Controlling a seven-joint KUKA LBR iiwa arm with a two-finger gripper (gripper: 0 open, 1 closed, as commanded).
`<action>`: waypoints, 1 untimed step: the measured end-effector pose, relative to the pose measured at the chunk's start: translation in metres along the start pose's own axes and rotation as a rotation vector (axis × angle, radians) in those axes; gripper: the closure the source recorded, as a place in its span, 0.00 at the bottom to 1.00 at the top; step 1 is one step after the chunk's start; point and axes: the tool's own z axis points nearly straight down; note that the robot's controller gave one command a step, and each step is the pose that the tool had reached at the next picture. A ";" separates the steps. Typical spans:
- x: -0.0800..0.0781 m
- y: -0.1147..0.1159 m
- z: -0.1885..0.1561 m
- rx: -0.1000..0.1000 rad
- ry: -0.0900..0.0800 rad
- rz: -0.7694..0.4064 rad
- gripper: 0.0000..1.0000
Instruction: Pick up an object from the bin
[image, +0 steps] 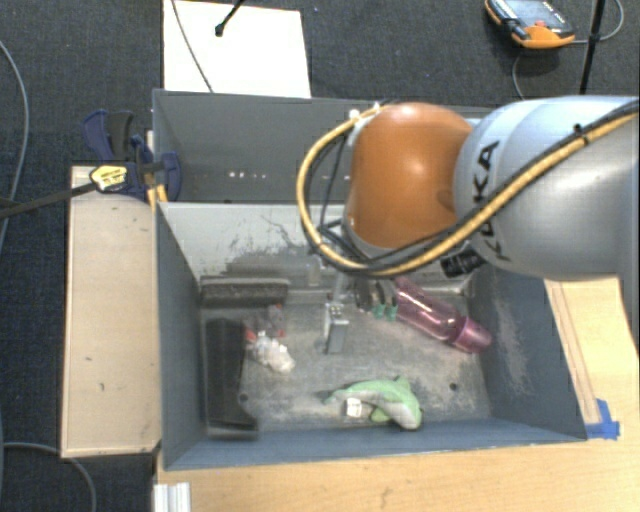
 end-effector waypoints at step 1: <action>0.000 0.000 0.000 0.000 0.000 0.001 0.00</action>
Offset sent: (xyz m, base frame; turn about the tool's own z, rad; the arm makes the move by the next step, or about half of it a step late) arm -0.0413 -0.1245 -0.0902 -0.0673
